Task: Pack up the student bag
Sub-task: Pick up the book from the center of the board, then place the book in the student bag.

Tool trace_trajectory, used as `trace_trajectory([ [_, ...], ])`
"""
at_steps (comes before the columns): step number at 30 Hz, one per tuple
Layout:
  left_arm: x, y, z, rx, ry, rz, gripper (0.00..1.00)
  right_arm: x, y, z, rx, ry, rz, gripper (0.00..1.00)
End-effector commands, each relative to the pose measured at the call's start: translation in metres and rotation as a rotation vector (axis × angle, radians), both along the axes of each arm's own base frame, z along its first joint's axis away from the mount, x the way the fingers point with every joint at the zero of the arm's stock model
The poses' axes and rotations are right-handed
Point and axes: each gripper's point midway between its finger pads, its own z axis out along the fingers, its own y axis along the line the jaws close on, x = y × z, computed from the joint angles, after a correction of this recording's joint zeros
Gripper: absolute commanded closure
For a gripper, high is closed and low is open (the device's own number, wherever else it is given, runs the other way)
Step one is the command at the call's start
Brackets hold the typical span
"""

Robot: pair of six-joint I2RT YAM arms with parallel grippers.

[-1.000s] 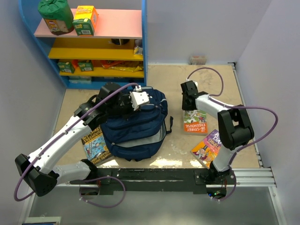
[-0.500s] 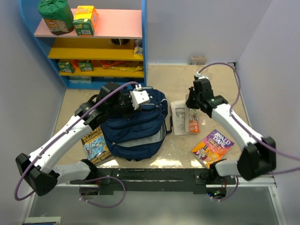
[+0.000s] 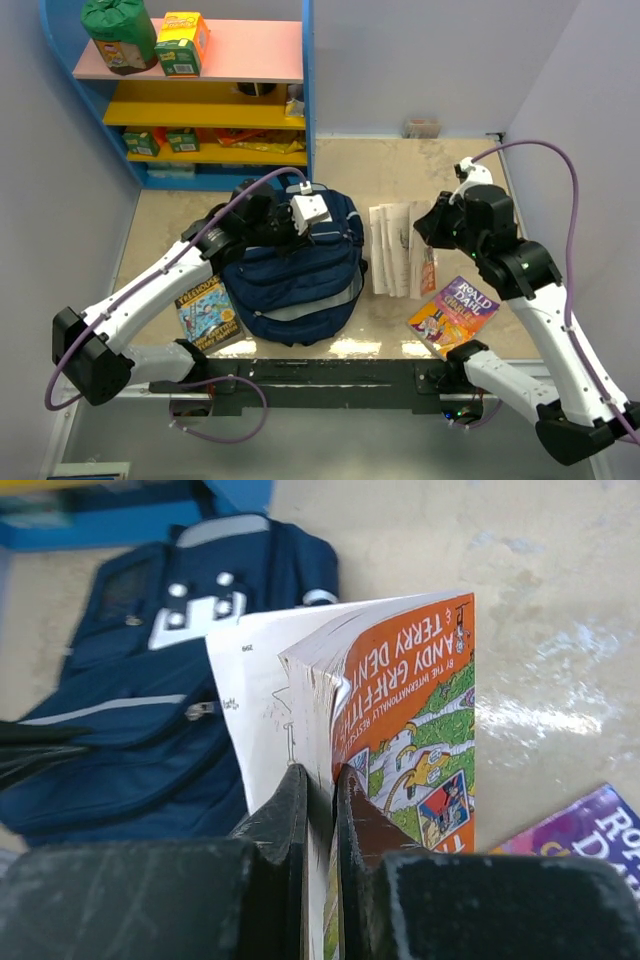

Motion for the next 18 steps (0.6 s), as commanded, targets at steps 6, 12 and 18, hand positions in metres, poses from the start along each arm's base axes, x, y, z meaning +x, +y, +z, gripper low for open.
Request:
trace_trajectory([
  [6, 0.056, -0.001, 0.046, -0.099, -0.179, 0.146, 1.0, -0.06, 0.051, 0.052, 0.249, -0.064, 0.354, 1.0],
  [12, 0.068, 0.002, 0.055, -0.152, -0.158, 0.177, 1.0, -0.102, 0.061, 0.034, 0.315, 0.012, 0.494, 1.0],
  [18, 0.073, 0.0, 0.064, -0.22, -0.104, 0.189, 1.0, -0.122, 0.059, 0.006, 0.316, 0.07, 0.534, 1.0],
])
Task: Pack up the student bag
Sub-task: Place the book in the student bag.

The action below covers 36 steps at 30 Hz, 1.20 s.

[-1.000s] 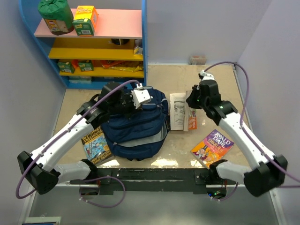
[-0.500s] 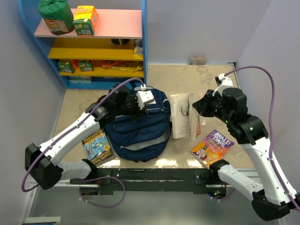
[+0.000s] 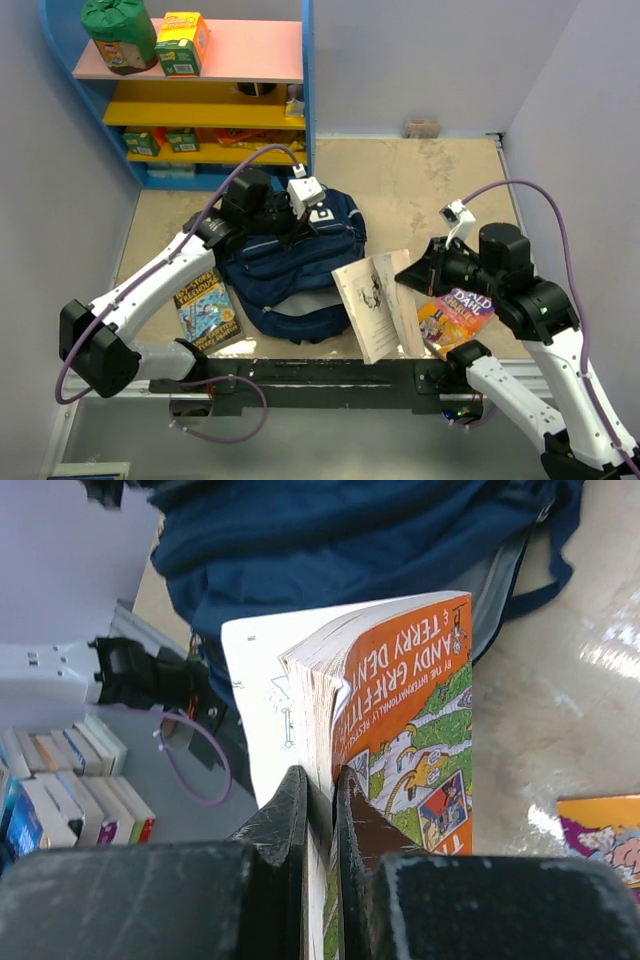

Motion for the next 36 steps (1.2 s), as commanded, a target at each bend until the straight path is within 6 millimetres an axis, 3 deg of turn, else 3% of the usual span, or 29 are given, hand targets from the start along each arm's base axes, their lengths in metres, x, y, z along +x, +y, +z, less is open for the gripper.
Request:
trace_trajectory([
  [1, 0.057, 0.006, 0.055, -0.113, -0.17, 0.152, 1.0, -0.019, 0.011, 0.004, 0.068, -0.021, 0.106, 1.0],
  [10, 0.064, 0.002, 0.079, -0.2, -0.129, 0.161, 1.0, -0.009, 0.02, -0.028, 0.063, 0.012, 0.14, 1.0],
  [17, 0.053, -0.004, 0.076, -0.217, -0.094, 0.096, 1.0, 0.011, 0.035, -0.026, 0.1, -0.019, 0.15, 1.0],
  [20, 0.047, -0.005, 0.07, -0.217, -0.075, 0.075, 1.0, 0.017, 0.056, -0.029, 0.105, -0.002, 0.163, 1.0],
  [22, 0.046, -0.005, 0.072, -0.222, -0.08, 0.07, 1.0, 0.007, 0.083, -0.035, 0.088, -0.013, 0.214, 1.0],
  [25, 0.043, -0.005, 0.078, -0.23, -0.085, 0.063, 1.0, -0.009, 0.12, -0.067, 0.025, 0.039, 0.285, 1.0],
  [27, 0.042, -0.005, 0.08, -0.232, -0.087, 0.059, 1.0, -0.021, 0.136, -0.091, -0.035, 0.07, 0.327, 1.0],
  [29, 0.041, -0.005, 0.08, -0.233, -0.085, 0.053, 1.0, -0.026, 0.145, -0.104, -0.086, 0.044, 0.33, 1.0],
  [32, 0.037, -0.006, 0.08, -0.238, -0.074, 0.041, 1.0, -0.016, 0.149, -0.127, -0.22, -0.005, 0.265, 1.0],
  [34, 0.034, -0.008, 0.08, -0.245, -0.063, 0.025, 1.0, -0.006, 0.156, -0.129, -0.28, -0.057, 0.227, 1.0],
  [36, 0.028, -0.01, 0.08, -0.251, -0.052, 0.0, 1.0, 0.004, 0.166, -0.119, -0.313, -0.163, 0.189, 1.0],
])
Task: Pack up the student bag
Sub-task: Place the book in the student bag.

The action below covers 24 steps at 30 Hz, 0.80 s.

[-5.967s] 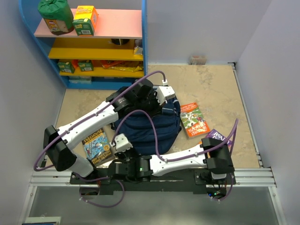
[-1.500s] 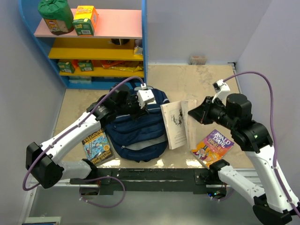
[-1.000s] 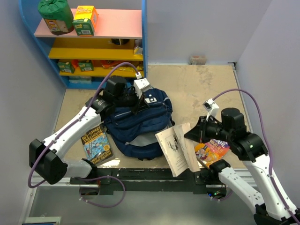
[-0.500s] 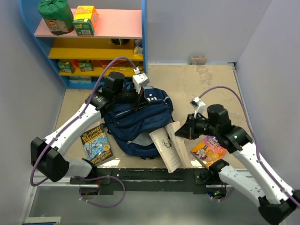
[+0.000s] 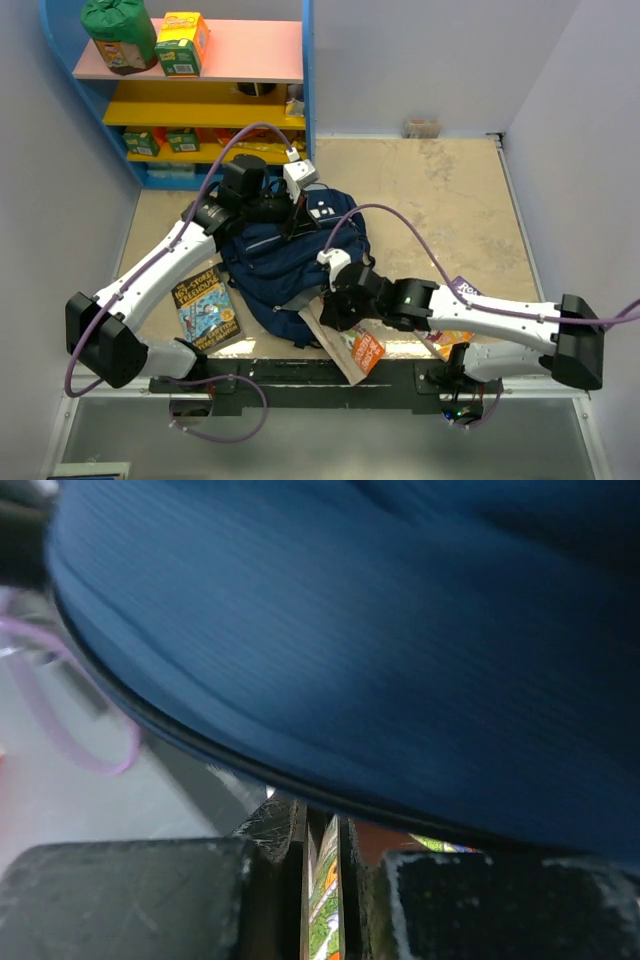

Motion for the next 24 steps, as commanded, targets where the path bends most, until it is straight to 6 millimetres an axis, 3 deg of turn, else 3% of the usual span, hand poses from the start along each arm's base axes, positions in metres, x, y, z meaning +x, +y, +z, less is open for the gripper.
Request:
trace_trajectory([
  [1, 0.022, -0.003, 0.059, -0.132, -0.194, 0.015, 1.0, 0.046, 0.029, 0.024, -0.01, -0.271, -0.129, 1.0],
  [2, 0.018, -0.004, 0.055, -0.131, -0.183, 0.001, 1.0, 0.052, 0.033, 0.027, -0.028, -0.327, -0.147, 1.0],
  [3, 0.013, -0.004, 0.054, -0.135, -0.172, -0.019, 1.0, 0.057, 0.044, 0.036, -0.02, -0.359, -0.154, 0.93],
  [5, 0.007, -0.004, 0.046, -0.13, -0.158, -0.044, 1.0, 0.058, 0.06, 0.027, -0.063, -0.404, -0.15, 0.72],
  [6, 0.002, -0.003, 0.042, -0.12, -0.154, -0.064, 1.0, 0.06, 0.069, 0.034, -0.056, -0.418, -0.154, 0.67],
  [8, -0.005, 0.0, 0.029, -0.094, -0.13, -0.084, 1.0, 0.054, 0.078, 0.024, -0.085, -0.41, -0.147, 0.55],
  [13, -0.009, 0.007, 0.014, -0.042, -0.147, -0.098, 1.0, 0.044, 0.066, 0.039, -0.03, -0.384, -0.195, 0.32],
  [14, -0.009, 0.007, 0.012, -0.037, -0.148, -0.095, 1.0, 0.041, 0.059, 0.059, 0.037, -0.375, -0.217, 0.21],
  [17, -0.006, 0.008, 0.01, -0.029, -0.16, -0.09, 1.0, 0.031, 0.039, 0.081, 0.128, -0.349, -0.224, 0.14],
  [19, -0.004, 0.008, 0.009, -0.025, -0.158, -0.086, 1.0, 0.022, 0.015, 0.104, 0.21, -0.33, -0.238, 0.22],
  [20, -0.004, 0.008, 0.01, -0.027, -0.158, -0.085, 1.0, 0.019, 0.005, 0.098, 0.217, -0.292, -0.267, 0.36],
  [22, -0.004, 0.008, 0.012, -0.026, -0.166, -0.088, 1.0, 0.007, -0.02, 0.085, 0.184, -0.203, -0.307, 0.54],
  [24, -0.003, 0.008, 0.012, -0.018, -0.179, -0.092, 1.0, -0.007, -0.043, 0.05, 0.097, -0.12, -0.313, 0.71],
])
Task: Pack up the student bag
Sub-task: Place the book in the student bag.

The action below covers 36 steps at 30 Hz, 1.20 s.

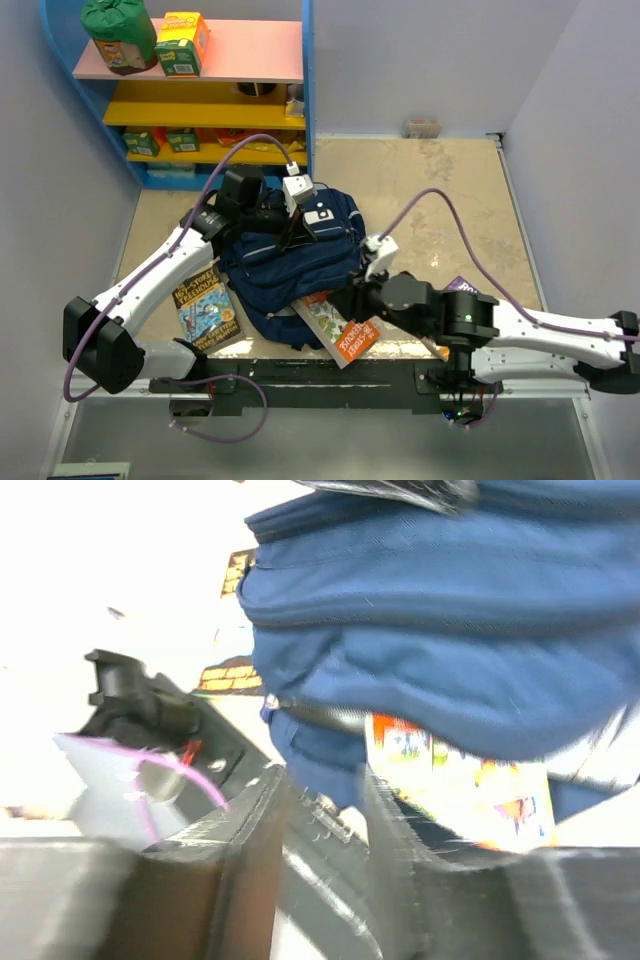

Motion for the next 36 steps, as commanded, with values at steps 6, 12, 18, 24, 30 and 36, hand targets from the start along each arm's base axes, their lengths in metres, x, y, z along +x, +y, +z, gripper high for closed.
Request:
trace_trajectory([
  [6, 0.017, 0.006, 0.026, 0.002, -0.205, -0.011, 1.0, -0.07, -0.076, -0.119, -0.196, 0.435, -0.061, 1.0],
  [12, 0.018, 0.011, 0.019, 0.041, -0.222, -0.01, 1.0, -0.084, -0.091, -0.144, -0.28, 0.496, -0.092, 1.0],
  [18, 0.02, 0.011, 0.022, 0.04, -0.229, -0.002, 1.0, -0.082, -0.081, -0.174, -0.307, 0.497, -0.104, 1.0],
  [24, 0.023, 0.011, 0.03, 0.044, -0.252, -0.011, 1.0, -0.067, -0.072, -0.201, -0.338, 0.449, -0.186, 1.0],
  [30, 0.011, 0.012, 0.03, 0.049, -0.239, -0.053, 1.0, -0.041, -0.045, -0.208, -0.291, 0.351, -0.28, 1.0],
  [36, -0.002, 0.01, 0.033, 0.028, -0.218, -0.113, 1.0, 0.004, -0.037, -0.162, -0.115, 0.192, -0.467, 1.0],
])
